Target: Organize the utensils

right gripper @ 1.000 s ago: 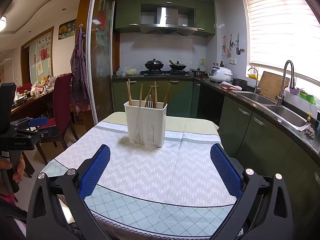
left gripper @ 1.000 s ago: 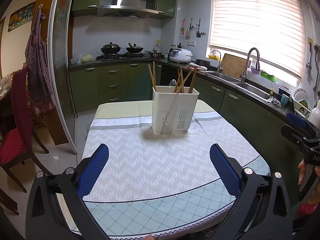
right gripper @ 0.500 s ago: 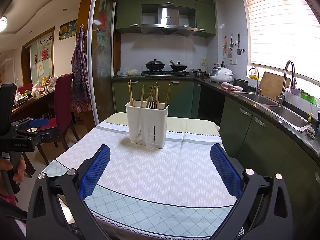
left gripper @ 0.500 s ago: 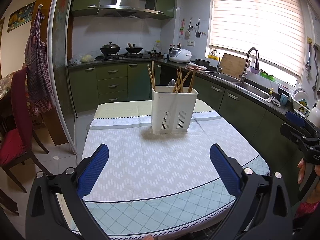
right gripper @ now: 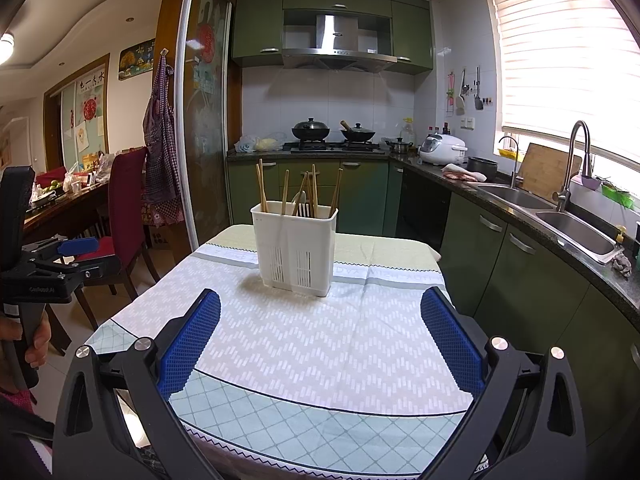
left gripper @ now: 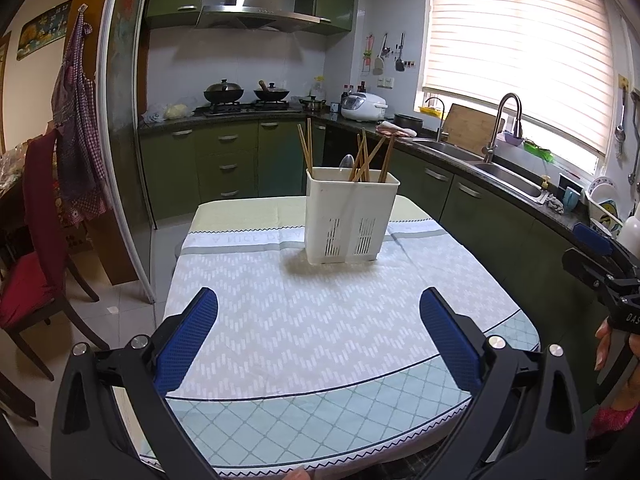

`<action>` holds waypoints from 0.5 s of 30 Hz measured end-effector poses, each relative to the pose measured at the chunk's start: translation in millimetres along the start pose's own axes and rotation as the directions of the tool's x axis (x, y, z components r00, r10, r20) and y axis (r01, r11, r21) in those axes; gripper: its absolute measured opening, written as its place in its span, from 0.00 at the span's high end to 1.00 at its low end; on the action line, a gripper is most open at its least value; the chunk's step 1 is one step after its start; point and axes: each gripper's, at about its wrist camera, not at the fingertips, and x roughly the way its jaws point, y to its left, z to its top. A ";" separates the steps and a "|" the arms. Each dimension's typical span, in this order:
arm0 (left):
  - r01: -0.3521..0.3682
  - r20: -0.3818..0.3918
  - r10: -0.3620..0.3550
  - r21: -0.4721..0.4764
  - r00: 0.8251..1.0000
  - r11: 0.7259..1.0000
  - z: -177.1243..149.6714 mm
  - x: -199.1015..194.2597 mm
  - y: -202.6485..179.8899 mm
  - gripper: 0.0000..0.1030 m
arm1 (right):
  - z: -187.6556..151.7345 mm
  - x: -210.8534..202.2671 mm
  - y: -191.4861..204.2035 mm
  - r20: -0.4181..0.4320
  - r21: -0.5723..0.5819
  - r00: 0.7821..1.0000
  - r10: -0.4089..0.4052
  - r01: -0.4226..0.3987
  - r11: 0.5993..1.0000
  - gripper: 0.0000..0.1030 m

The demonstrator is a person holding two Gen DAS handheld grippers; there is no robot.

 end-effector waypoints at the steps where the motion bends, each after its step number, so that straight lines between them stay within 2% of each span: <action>1: 0.001 0.000 -0.001 -0.004 1.000 1.000 0.0 0.1 0.9 0.07 | -0.1 0.2 0.5 0.000 -0.001 1.000 0.000 0.000 1.000 0.04; 8: -0.022 0.009 0.022 -0.005 1.000 1.000 0.7 -0.3 2.8 0.07 | -0.5 1.1 2.8 -0.001 -0.001 1.000 0.000 0.000 1.000 0.04; 15: 0.007 0.002 -0.007 -0.007 1.000 1.000 1.7 0.7 2.5 0.06 | -0.7 2.0 5.9 -0.002 -0.004 1.000 0.003 -0.003 1.000 0.04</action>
